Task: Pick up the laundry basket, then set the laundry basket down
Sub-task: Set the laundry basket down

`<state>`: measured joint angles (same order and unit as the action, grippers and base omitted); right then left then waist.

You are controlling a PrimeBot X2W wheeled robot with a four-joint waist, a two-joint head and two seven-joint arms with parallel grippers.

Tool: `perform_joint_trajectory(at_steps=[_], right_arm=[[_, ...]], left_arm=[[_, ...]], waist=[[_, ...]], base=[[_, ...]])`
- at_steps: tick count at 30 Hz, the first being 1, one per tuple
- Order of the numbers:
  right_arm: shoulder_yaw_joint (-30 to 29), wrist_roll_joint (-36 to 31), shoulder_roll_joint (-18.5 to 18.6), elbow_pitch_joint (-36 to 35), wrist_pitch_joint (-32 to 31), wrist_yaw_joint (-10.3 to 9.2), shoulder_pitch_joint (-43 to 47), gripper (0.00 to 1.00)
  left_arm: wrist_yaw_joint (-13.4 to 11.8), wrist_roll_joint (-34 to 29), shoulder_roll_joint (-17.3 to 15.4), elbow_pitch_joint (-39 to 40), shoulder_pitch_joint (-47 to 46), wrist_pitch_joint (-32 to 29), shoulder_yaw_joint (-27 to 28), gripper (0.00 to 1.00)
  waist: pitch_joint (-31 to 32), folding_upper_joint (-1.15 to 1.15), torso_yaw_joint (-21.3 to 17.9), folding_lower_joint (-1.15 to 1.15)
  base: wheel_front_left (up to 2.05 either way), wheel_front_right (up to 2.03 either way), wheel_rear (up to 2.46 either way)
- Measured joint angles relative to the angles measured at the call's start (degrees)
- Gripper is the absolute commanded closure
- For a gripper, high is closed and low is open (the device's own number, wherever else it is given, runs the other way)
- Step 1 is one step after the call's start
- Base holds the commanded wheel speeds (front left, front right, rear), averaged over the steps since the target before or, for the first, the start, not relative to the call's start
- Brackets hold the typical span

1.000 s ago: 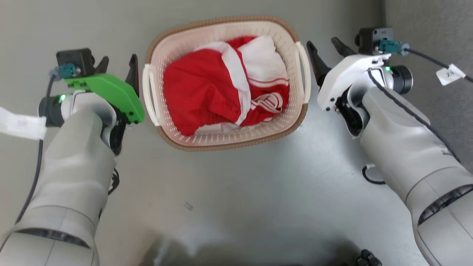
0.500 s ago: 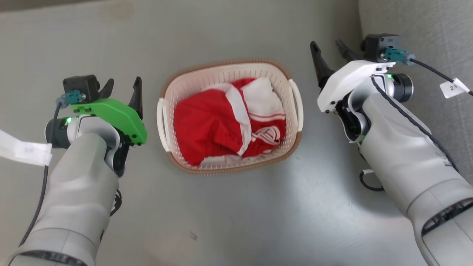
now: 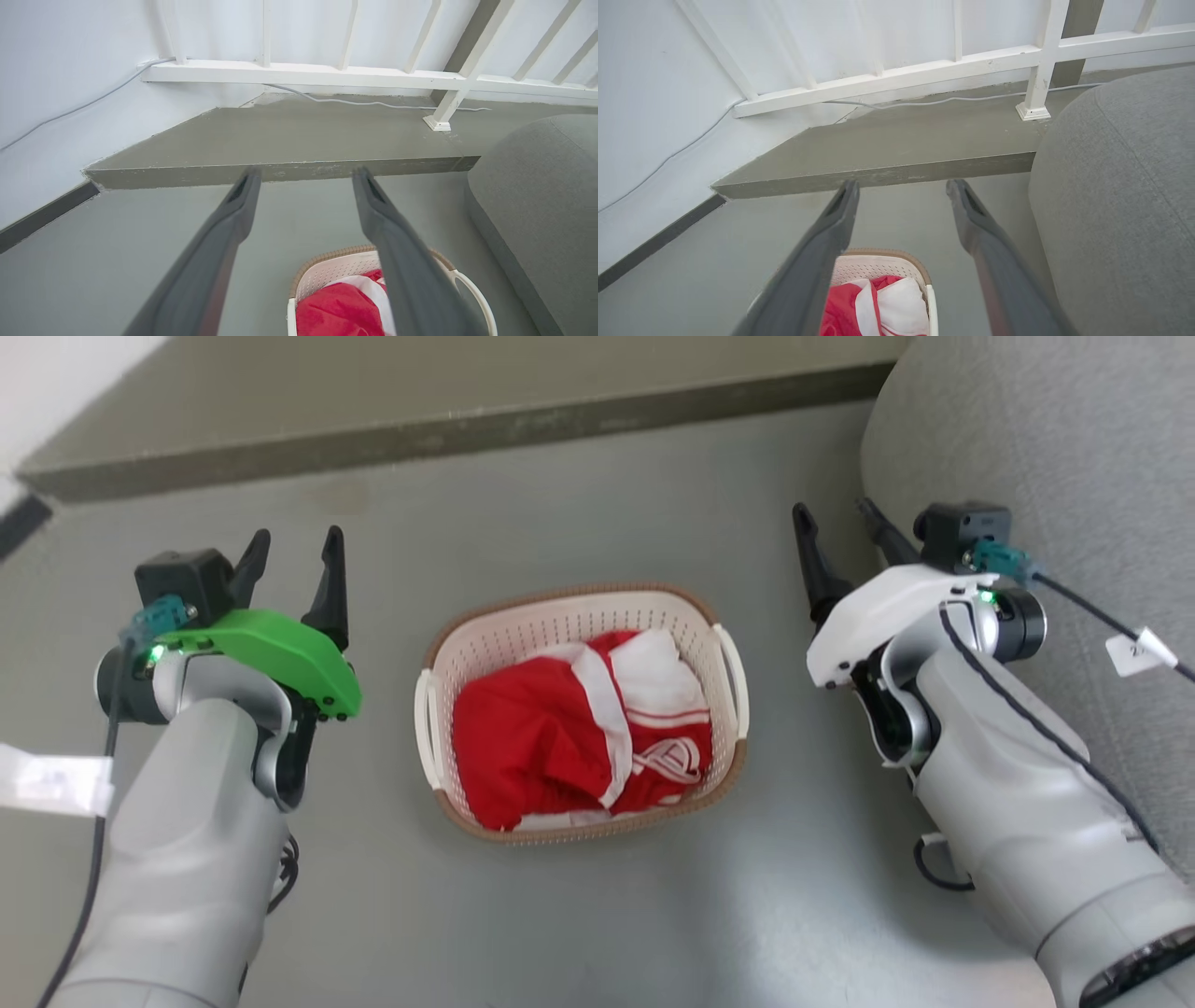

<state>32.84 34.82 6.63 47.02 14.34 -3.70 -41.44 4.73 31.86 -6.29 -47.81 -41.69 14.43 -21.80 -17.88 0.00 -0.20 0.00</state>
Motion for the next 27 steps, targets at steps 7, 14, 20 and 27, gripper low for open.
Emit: perform_joint_trajectory(at_steps=[7, 14, 20, 27], right_arm=[[-2.64, -3.16, 0.99, -6.47, 0.01, -1.05, 5.08, 0.00], [-5.00, -7.06, 2.29, -12.87, 0.01, -2.43, 11.41, 0.00], [-6.41, -8.69, 2.59, -16.39, 0.01, -2.55, 14.86, 0.00], [-8.11, -10.99, 3.01, -20.68, 0.01, -3.04, 20.18, 0.00]], left_arm=[[-2.00, -2.35, -0.04, 6.43, 5.20, 0.00, 1.08, 0.00], [-4.36, -4.67, -0.15, 13.37, 12.21, 0.00, 2.70, 0.00], [-5.91, -5.50, -0.14, 17.58, 16.90, 0.00, 3.72, 0.00], [-6.86, -7.24, 0.02, 22.56, 22.76, 0.00, 3.85, 0.00]], waist=[[4.09, 0.00, -0.33, 0.00], [8.00, 0.00, -0.64, 0.00], [10.20, 0.00, -0.77, 0.00], [12.87, 0.00, -0.89, 0.00]], base=[[0.00, 0.00, 0.00], [0.00, 0.00, 0.00], [0.00, 0.00, 0.00], [0.00, 0.00, 0.00]])
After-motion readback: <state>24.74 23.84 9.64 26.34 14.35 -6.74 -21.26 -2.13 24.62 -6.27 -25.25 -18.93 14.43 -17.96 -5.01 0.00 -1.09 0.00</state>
